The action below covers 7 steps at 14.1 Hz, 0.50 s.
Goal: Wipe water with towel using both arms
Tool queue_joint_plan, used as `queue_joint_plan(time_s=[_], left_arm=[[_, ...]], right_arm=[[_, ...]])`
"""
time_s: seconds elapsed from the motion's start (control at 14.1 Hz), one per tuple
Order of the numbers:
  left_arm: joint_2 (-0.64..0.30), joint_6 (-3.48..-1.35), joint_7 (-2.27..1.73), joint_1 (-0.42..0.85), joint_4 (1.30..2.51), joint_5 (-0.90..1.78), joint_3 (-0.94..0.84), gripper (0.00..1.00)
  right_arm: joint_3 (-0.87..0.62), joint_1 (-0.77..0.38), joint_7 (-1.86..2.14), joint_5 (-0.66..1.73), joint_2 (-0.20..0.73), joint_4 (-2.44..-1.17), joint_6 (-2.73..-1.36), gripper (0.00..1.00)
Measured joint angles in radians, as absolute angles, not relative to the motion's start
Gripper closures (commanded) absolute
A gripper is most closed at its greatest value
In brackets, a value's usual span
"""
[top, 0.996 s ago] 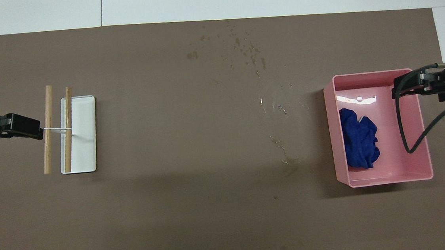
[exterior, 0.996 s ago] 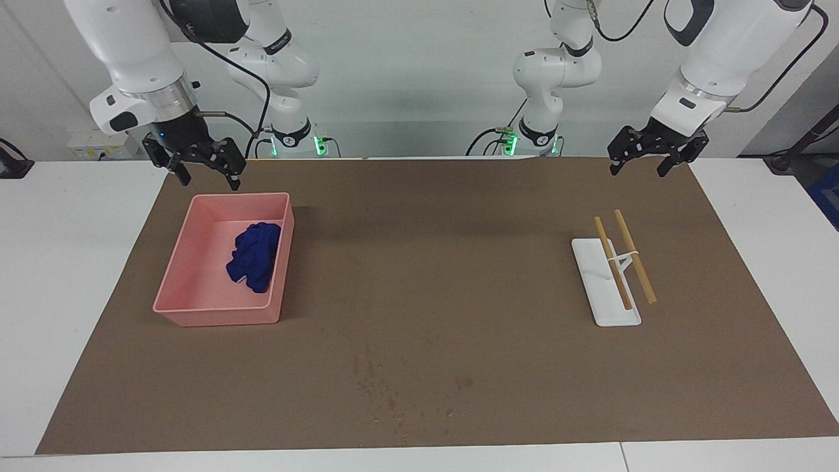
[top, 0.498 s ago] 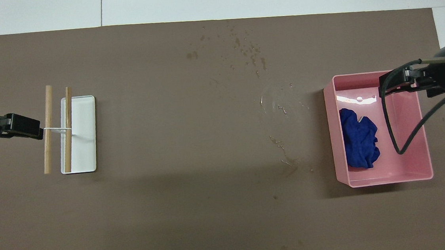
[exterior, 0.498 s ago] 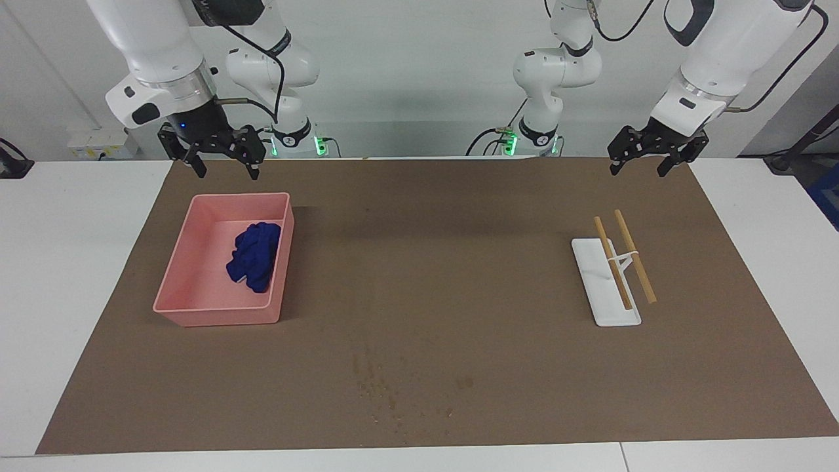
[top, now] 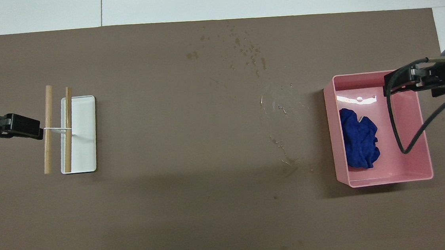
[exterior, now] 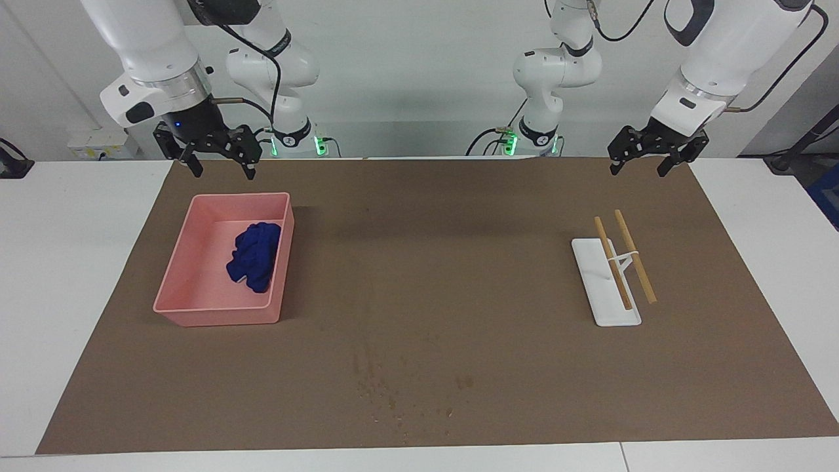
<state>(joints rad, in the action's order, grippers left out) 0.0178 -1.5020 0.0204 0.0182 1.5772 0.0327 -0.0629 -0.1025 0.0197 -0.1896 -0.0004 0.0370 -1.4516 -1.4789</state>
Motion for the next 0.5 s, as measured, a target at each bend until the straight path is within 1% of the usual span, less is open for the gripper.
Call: queue_joint_plan(time_s=[0.21, 0.5], left_arm=[[0.018, -1.502, 0.020, 0.018, 1.577, 0.033, -0.063, 0.00], [0.018, -1.502, 0.020, 0.018, 1.577, 0.033, -0.063, 0.00]], right_arm=[[-0.068, -0.005, -0.190, 0.000, 0.023, -1.459, -1.461, 0.00], [-0.029, -0.031, -0.190, -0.001, 0.008, -1.501, -1.456, 0.00]])
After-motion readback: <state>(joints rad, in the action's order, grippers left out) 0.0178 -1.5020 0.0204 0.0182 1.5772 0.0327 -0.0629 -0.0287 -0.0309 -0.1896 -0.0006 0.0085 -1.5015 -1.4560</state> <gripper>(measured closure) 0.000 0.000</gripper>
